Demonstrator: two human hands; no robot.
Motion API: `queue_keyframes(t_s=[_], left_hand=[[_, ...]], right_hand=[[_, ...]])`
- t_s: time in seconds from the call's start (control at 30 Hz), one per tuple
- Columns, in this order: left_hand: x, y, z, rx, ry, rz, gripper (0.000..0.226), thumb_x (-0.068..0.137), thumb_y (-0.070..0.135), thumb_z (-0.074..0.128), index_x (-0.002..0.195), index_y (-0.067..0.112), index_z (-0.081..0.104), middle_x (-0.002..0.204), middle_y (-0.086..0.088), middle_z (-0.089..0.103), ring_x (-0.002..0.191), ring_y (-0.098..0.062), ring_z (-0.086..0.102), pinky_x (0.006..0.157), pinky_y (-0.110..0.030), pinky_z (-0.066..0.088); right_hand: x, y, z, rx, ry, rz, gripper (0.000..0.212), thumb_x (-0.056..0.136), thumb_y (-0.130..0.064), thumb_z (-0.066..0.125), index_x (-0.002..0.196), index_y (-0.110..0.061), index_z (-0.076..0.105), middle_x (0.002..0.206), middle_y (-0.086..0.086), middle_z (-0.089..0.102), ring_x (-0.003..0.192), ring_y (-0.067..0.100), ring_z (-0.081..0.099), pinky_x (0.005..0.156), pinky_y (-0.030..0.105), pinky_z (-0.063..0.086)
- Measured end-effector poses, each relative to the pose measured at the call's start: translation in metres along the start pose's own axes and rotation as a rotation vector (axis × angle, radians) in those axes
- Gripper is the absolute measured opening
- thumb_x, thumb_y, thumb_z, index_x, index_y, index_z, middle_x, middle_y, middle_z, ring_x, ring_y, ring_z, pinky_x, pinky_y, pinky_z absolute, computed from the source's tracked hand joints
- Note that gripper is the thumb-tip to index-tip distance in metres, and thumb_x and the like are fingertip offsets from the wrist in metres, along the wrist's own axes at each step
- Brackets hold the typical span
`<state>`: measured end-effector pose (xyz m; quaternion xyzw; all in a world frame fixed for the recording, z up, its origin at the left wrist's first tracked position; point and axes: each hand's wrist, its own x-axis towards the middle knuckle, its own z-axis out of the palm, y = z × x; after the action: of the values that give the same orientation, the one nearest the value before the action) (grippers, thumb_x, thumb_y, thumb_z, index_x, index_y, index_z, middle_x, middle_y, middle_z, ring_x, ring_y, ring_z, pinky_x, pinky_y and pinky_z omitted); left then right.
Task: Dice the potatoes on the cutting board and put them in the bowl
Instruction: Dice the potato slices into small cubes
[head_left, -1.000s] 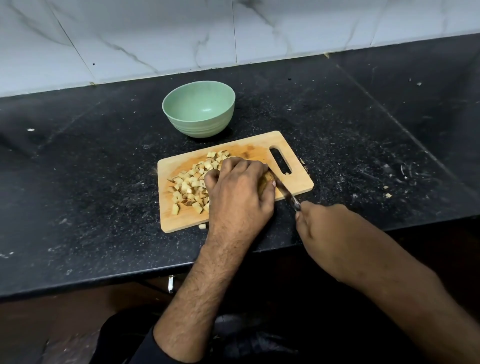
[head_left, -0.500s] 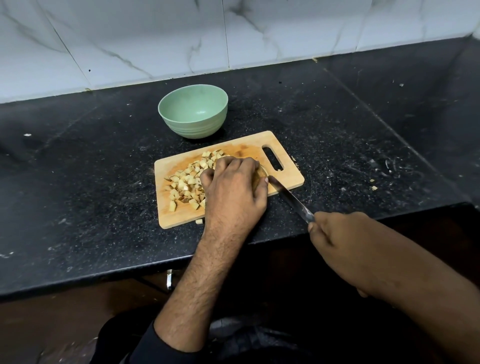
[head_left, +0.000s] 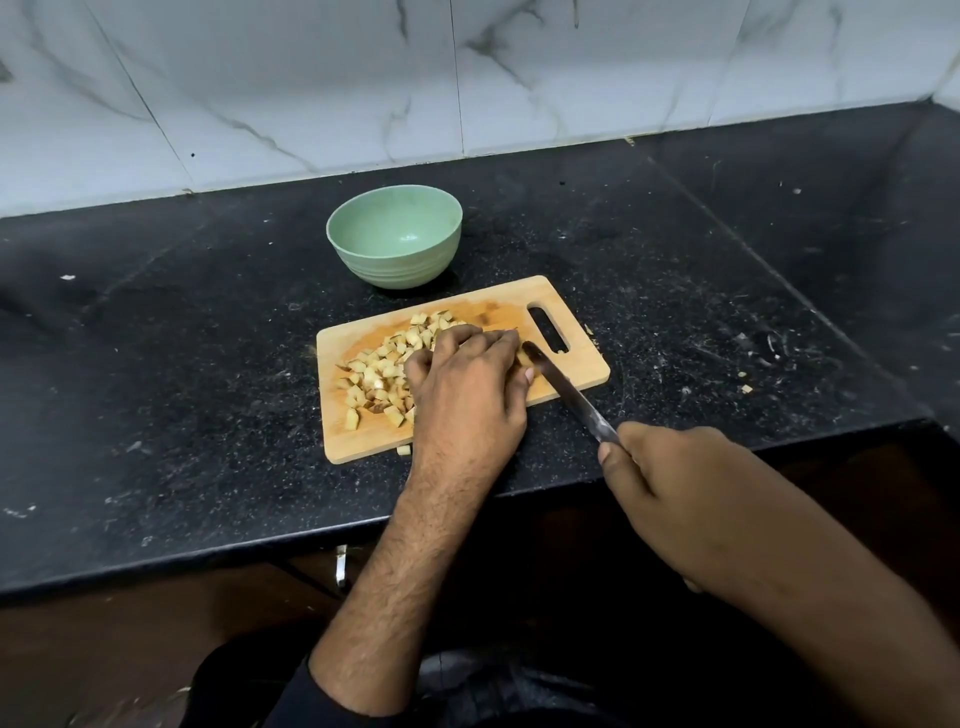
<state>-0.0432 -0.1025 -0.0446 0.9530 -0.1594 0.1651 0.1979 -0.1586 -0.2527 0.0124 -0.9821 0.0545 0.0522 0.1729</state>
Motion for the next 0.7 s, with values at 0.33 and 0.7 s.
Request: queue_keyframes(t_s=[0.33, 0.7], left_hand=[[-0.002, 0.0, -0.005, -0.043, 0.014, -0.047, 0.042, 0.093, 0.038, 0.056, 0.131, 0.023, 0.059, 0.129, 0.007, 0.062, 0.132, -0.015, 0.037, 0.104, -0.042, 0.016], [-0.007, -0.003, -0.008, -0.058, 0.034, -0.108, 0.033, 0.091, 0.041, 0.062, 0.121, 0.028, 0.066, 0.122, 0.014, 0.062, 0.132, -0.013, 0.034, 0.104, -0.042, 0.013]], right_hand=[[0.007, 0.001, 0.009, 0.004, -0.002, 0.008, 0.038, 0.104, -0.047, 0.029, 0.074, -0.026, 0.039, 0.067, -0.002, 0.054, 0.059, 0.01, 0.053, 0.058, 0.03, 0.042], [0.018, -0.014, 0.01, -0.001, 0.001, -0.007, 0.038, 0.104, -0.047, 0.028, 0.073, -0.025, 0.035, 0.07, -0.004, 0.053, 0.064, 0.013, 0.054, 0.061, 0.033, 0.042]])
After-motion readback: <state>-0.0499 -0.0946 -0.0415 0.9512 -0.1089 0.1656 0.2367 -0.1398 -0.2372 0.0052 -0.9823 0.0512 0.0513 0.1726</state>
